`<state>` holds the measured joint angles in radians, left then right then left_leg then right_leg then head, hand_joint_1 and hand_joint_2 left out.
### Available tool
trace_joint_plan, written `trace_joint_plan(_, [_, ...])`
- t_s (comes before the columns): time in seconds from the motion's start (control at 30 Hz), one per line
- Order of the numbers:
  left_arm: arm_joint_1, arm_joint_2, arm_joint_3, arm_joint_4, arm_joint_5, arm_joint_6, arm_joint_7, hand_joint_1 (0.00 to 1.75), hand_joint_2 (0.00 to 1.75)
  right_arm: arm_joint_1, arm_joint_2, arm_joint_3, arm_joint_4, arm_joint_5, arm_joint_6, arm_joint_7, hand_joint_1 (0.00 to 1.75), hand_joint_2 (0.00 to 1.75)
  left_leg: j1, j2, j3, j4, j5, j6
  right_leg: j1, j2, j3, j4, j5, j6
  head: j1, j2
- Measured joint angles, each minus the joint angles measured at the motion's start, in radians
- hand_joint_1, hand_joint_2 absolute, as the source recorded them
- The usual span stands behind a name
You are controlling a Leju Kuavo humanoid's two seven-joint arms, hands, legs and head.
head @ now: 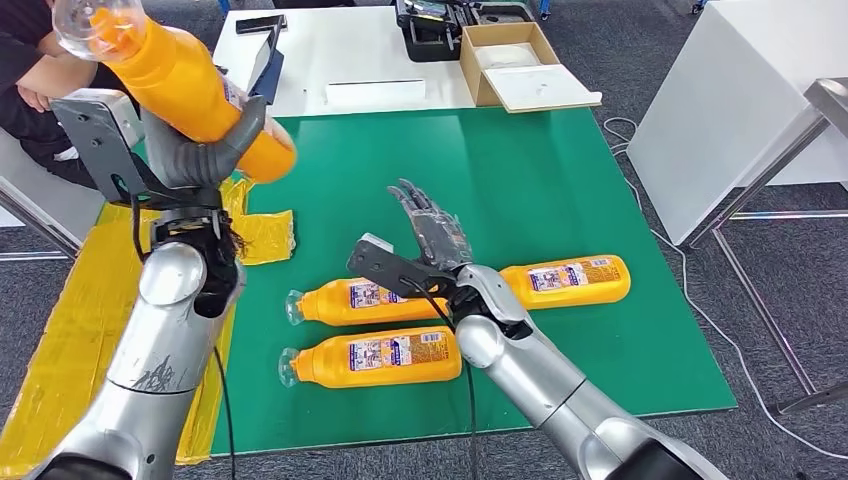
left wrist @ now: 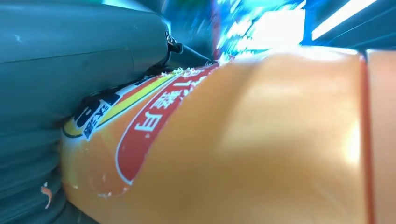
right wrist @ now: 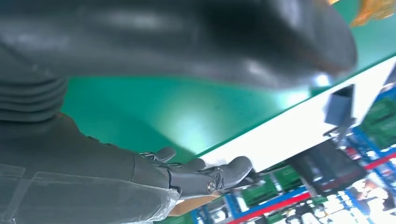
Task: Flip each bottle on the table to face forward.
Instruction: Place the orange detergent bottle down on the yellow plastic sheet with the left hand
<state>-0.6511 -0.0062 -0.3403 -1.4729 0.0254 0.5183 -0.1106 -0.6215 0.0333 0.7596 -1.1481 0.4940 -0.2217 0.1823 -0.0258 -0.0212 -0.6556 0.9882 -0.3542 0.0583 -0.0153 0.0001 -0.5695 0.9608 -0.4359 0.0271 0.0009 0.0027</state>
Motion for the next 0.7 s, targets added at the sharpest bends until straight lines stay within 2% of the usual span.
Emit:
trace_joint_plan(0.2, [-0.001, 0.136, 0.098, 0.087, -0.589, 0.027, -0.006, 1.75, 1.75, 0.062, -0.088, -0.154, -0.109, 0.017, 0.005, -0.027, 0.0, 0.0, 0.0, 0.0, 0.0, 0.0, 0.0, 0.0, -0.001, 0.0, -0.001, 0.0, 0.0, 0.0, 0.0, 0.0])
trace_joint_plan(0.3, [0.005, 0.186, 0.104, 0.16, -0.79, 0.02, -0.001, 1.75, 1.75, 0.079, -0.128, -0.228, -0.184, -0.01, 0.012, -0.051, 0.0, 0.0, 0.0, -0.001, 0.0, 0.0, 0.0, 0.0, -0.001, -0.001, -0.001, 0.0, 0.0, 0.0, 0.0, 0.0])
trace_joint_plan(0.53, [0.006, 0.235, 0.036, 0.311, -1.073, 0.012, 0.073, 1.75, 1.75, 0.114, -0.181, -0.281, -0.311, -0.034, 0.014, -0.071, 0.0, 0.0, -0.001, 0.0, 0.0, 0.0, 0.0, 0.0, -0.001, 0.0, -0.001, 0.0, 0.0, 0.0, 0.0, 0.0])
trace_joint_plan(0.7, [0.005, 0.249, 0.001, 0.364, -1.111, 0.005, 0.09, 1.75, 1.75, 0.121, -0.196, -0.287, -0.346, -0.037, 0.014, -0.072, 0.0, 0.0, -0.001, 0.0, 0.0, 0.0, 0.0, 0.0, -0.001, 0.0, -0.001, 0.0, 0.0, 0.0, 0.0, 0.0])
